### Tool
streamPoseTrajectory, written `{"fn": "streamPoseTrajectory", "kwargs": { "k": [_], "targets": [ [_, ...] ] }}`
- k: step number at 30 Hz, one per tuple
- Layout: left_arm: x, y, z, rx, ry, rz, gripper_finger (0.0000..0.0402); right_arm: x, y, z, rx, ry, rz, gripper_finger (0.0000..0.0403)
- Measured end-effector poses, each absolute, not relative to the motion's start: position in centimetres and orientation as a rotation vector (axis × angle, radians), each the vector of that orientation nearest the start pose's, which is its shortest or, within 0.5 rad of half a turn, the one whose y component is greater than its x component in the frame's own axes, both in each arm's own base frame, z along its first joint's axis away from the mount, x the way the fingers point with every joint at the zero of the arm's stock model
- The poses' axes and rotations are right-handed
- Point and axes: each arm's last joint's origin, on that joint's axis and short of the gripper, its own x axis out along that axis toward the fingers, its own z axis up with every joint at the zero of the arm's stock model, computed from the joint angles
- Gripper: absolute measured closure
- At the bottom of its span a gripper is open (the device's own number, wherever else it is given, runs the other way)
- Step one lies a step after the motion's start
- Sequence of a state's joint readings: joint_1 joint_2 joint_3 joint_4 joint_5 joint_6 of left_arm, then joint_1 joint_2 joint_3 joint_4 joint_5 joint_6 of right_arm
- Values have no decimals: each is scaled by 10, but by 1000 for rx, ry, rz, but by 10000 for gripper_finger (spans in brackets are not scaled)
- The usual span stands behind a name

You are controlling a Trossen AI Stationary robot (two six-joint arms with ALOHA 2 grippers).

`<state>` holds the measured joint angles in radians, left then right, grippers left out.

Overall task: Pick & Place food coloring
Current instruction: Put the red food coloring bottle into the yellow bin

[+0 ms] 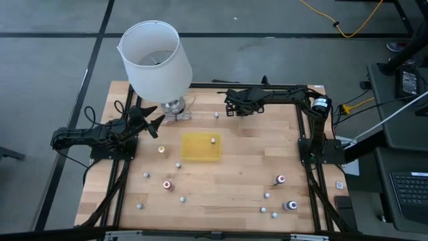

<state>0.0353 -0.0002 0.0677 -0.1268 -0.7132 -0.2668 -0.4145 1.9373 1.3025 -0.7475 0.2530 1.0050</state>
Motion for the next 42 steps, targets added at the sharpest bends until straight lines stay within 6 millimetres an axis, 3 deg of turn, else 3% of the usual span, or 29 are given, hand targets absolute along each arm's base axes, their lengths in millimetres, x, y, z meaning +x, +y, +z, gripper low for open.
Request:
{"fn": "streamPoseTrajectory", "kwargs": {
  "k": [9, 19, 24, 28, 37, 42],
  "targets": [
    [85, 22, 175, -234, -43, 751, 91, 344, -157, 180, 833, 1065, -1034, 324],
    [85, 22, 175, -234, -43, 751, 91, 362, -146, 242, 563, 1209, -703, 343],
    [85, 22, 175, -234, -43, 751, 91, 368, -127, 267, 440, 1267, -591, 328],
    [85, 22, 175, -234, -43, 751, 89, 371, -106, 277, 366, 1308, -516, 341],
    [85, 22, 175, -234, -43, 751, 90, 382, -59, 287, 286, 1310, -375, 330],
    [85, 22, 175, -234, -43, 751, 89, 386, -33, 287, 249, 1308, -310, 344]
  ]
}}
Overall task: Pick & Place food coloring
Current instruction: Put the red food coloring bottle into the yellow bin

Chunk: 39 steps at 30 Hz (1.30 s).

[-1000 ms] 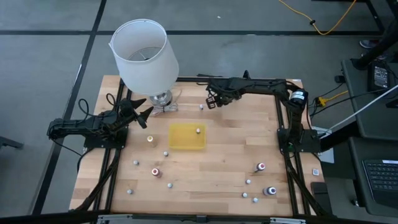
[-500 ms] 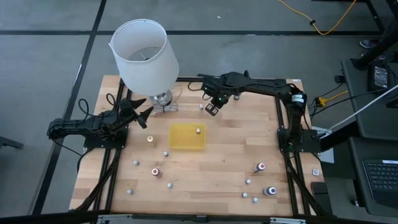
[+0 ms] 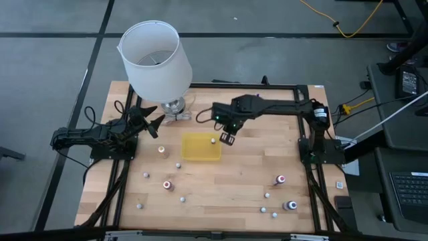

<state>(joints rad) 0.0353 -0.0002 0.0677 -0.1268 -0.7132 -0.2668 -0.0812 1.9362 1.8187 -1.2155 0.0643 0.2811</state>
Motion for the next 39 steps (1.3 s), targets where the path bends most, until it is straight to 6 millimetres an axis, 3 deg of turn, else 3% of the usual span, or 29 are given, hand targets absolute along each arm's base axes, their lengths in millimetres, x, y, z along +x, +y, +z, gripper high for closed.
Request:
{"fn": "streamPoseTrajectory", "kwargs": {
  "k": [11, 24, 39],
  "targets": [
    [85, 22, 175, -234, -43, 751, 90, 407, -5, 275, 236, 1221, -245, 341],
    [85, 22, 175, -234, -43, 751, 91, 429, -6, 261, 245, 1121, -235, 341],
    [85, 22, 175, -233, -41, 751, 91, 454, -8, 221, 213, 1108, -215, 340]
  ]
}}
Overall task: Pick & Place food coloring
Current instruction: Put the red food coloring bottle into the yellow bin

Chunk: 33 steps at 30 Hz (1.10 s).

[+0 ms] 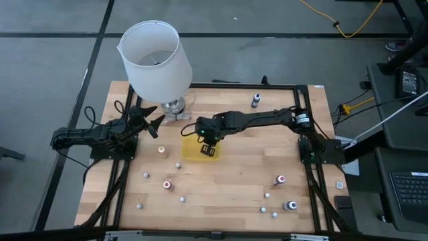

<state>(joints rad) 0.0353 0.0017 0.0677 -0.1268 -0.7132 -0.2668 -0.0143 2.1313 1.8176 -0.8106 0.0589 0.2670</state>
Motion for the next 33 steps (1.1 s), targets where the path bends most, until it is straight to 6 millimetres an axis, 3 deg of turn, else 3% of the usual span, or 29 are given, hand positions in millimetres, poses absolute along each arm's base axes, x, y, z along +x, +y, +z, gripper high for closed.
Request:
{"fn": "streamPoseTrajectory", "kwargs": {
  "k": [18, 33],
  "targets": [
    [85, 22, 175, -233, -41, 751, 89, 467, -10, 175, 190, 1185, -214, 340],
    [85, 22, 175, -233, -41, 751, 90, 466, -20, 175, 115, 1180, -264, 330]
  ]
}}
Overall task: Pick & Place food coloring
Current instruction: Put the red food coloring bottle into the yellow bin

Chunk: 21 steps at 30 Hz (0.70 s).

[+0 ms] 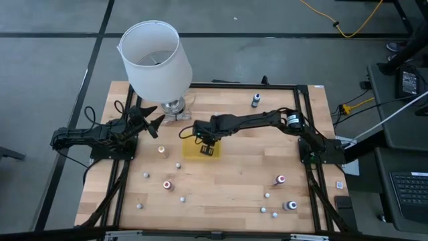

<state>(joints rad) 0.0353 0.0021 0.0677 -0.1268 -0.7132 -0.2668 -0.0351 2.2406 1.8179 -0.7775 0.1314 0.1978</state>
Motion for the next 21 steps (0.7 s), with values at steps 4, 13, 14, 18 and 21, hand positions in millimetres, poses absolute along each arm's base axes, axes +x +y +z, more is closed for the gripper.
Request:
{"fn": "streamPoseTrajectory", "kwargs": {
  "k": [4, 13, 14, 18, 21],
  "targets": [
    [85, 22, 175, -233, -41, 751, 89, 466, -20, 175, 108, 1182, -257, 323],
    [85, 22, 174, -233, -41, 751, 91, 466, -21, 175, 96, 1183, -250, 301],
    [85, 22, 174, -233, -41, 751, 91, 466, -21, 175, 97, 1184, -250, 301],
    [85, 22, 174, -233, -41, 751, 89, 466, -21, 175, 96, 1183, -250, 302],
    [85, 22, 174, -233, -41, 751, 89, 466, -21, 175, 96, 1183, -250, 302]
  ]
}}
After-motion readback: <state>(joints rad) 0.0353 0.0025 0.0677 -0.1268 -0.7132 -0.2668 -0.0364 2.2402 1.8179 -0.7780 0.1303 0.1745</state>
